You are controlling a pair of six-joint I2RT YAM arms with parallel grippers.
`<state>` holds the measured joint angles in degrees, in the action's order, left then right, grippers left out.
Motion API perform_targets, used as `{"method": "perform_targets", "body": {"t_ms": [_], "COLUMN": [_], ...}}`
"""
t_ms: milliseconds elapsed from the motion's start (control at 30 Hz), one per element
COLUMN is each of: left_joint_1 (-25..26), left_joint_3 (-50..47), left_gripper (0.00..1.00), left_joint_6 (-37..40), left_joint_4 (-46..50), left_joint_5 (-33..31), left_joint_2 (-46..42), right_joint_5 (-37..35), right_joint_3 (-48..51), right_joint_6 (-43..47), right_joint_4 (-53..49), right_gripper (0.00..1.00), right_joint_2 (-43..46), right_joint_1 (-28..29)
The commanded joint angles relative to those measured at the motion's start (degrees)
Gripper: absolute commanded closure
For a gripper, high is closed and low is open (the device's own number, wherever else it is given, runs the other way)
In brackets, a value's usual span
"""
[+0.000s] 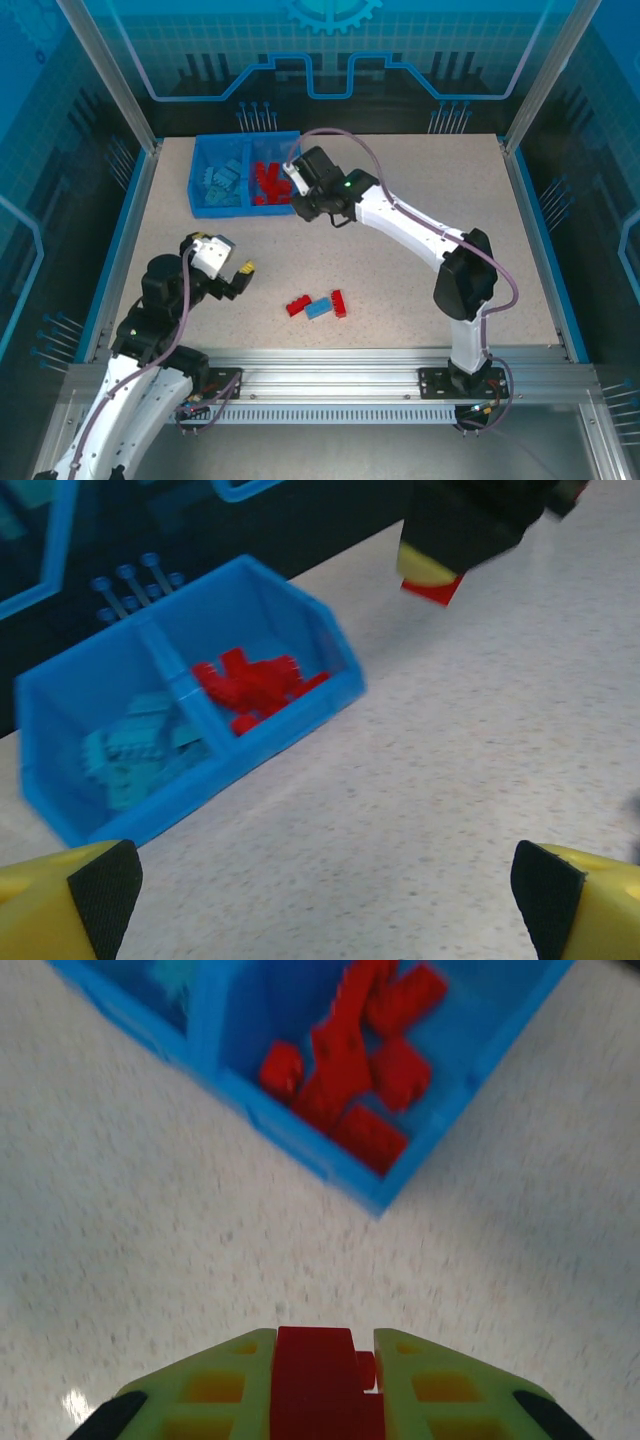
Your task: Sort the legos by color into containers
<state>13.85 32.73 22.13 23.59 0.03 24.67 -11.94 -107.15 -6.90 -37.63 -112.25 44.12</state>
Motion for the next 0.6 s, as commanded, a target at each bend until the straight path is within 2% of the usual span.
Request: {"method": "perform_targets", "body": {"t_ms": [0,167,400,567], "left_joint_1": [-1.0,-1.13,-1.48,-2.38], "left_joint_3": [-1.32,-1.88,-2.04,-2.98], "left_gripper": [0.01,0.01,0.01,0.01], "left_joint_6": [-1.25,-0.4,1.42,1.93], "left_joint_4": [-0.84,-1.32,-3.2,-3.69], "left_joint_5": [-6.4,-0.43,3.0,5.22], "left_joint_2": [-1.84,-1.89,0.96,1.0], "right_joint_5": [-4.92,-11.92,-12.58,-14.38], "right_joint_3": [-7.53,-21.29,-48.55,-52.2], "right_joint_6": [2.2,7.63,14.47,20.89], "right_joint_4": [3.89,6.58,6.21,15.75], "right_gripper": [0.77,0.78,0.77,0.75], "right_joint_2": [-5.96,-17.53,-37.78,-44.7], "right_joint_1": [-0.26,-0.67,-2.19,-2.63]}}
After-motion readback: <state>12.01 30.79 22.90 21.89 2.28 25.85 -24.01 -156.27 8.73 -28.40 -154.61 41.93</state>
